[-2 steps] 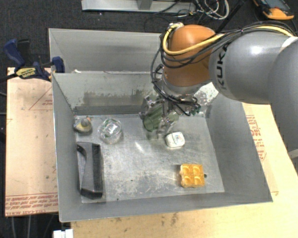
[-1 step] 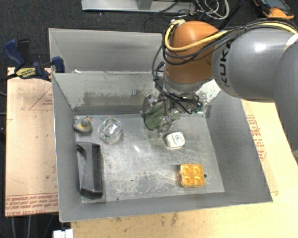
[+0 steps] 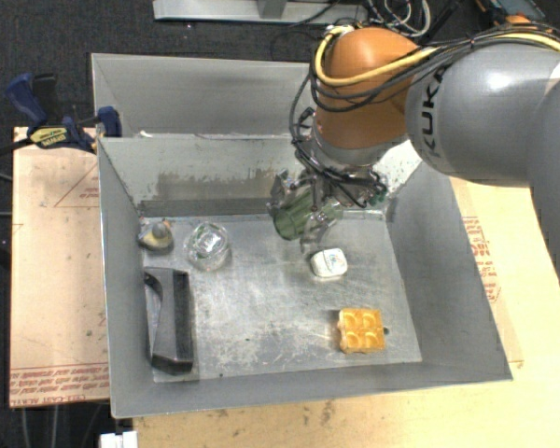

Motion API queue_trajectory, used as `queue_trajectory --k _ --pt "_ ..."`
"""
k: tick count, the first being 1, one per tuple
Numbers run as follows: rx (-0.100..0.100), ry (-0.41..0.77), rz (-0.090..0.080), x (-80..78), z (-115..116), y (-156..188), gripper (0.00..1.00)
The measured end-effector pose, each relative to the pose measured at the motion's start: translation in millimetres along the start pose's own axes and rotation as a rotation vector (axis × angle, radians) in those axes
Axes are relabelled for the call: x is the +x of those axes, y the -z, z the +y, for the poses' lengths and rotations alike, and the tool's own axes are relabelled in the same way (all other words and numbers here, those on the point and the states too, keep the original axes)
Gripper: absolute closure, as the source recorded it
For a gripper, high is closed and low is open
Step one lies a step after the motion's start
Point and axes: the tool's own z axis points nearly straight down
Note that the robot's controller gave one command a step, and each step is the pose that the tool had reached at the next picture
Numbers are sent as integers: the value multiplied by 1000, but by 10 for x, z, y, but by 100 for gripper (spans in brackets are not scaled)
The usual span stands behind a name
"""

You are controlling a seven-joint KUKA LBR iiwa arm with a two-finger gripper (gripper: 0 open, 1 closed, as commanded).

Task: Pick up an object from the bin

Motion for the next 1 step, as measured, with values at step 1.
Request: queue_trajectory --k 1 --pt "2 0 -3 -7 -4 197 100"
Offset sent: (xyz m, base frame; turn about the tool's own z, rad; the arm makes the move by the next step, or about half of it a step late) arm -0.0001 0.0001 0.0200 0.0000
